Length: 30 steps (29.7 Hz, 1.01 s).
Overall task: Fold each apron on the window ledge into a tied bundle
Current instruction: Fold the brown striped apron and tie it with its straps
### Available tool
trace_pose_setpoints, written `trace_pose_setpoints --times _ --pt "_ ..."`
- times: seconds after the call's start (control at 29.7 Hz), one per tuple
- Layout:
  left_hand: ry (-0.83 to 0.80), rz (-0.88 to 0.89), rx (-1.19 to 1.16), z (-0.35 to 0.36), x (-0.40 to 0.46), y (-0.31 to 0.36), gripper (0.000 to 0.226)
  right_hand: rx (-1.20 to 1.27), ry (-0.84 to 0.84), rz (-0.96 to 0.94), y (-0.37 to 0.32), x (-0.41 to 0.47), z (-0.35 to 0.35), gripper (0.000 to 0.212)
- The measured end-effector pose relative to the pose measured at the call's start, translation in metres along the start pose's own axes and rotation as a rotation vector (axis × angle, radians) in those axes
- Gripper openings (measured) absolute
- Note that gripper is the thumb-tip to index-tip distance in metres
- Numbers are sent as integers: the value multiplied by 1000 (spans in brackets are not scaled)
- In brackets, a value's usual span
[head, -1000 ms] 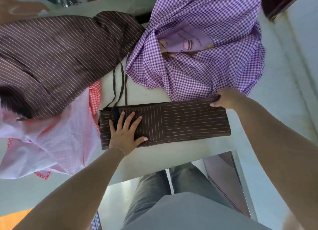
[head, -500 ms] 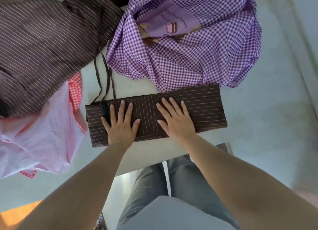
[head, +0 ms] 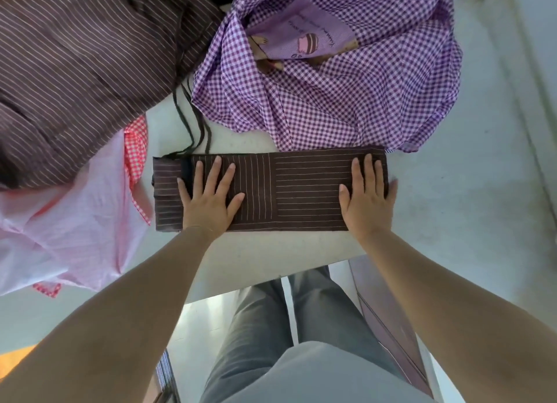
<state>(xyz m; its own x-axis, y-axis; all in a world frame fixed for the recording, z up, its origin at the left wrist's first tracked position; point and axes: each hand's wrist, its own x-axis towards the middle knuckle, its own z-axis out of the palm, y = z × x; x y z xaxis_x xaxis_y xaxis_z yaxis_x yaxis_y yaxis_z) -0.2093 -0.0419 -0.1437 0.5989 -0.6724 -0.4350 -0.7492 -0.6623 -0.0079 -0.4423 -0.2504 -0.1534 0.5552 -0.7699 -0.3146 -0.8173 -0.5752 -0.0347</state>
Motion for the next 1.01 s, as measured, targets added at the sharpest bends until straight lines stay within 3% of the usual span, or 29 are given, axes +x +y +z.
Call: trace_pose_setpoints --times 0.1,0.27,0.4,0.47,0.57,0.64,0.71,0.87,0.94,1.01 --pt "-31 126 155 -18 27 -12 67 -29 43 -81 -11 -3 -12 55" --pt "-59 288 238 -56 63 -30 71 -54 -17 -725 -56 15 -33 52" --pt "134 315 153 -62 39 -6 68 -86 -230 -661 -79 15 -33 57" --pt "196 418 46 -44 11 14 61 -78 -264 -601 -82 6 -33 61" --pt "68 557 53 -5 -28 29 74 -88 -316 -573 -82 -7 -38 66" --pt "15 548 113 12 -40 28 87 -100 -332 -558 -82 -16 -43 62" --pt "34 517 90 18 -47 26 85 -128 -312 -574 -85 -20 -50 52" --pt "46 486 22 12 -54 32 75 -43 -293 -816 -97 13 -71 41" --pt "20 465 18 14 -55 34 77 -37 -229 -1001 -94 27 -68 48" --pt "1 442 29 15 -55 38 81 -87 -302 -1060 -84 36 -62 61"
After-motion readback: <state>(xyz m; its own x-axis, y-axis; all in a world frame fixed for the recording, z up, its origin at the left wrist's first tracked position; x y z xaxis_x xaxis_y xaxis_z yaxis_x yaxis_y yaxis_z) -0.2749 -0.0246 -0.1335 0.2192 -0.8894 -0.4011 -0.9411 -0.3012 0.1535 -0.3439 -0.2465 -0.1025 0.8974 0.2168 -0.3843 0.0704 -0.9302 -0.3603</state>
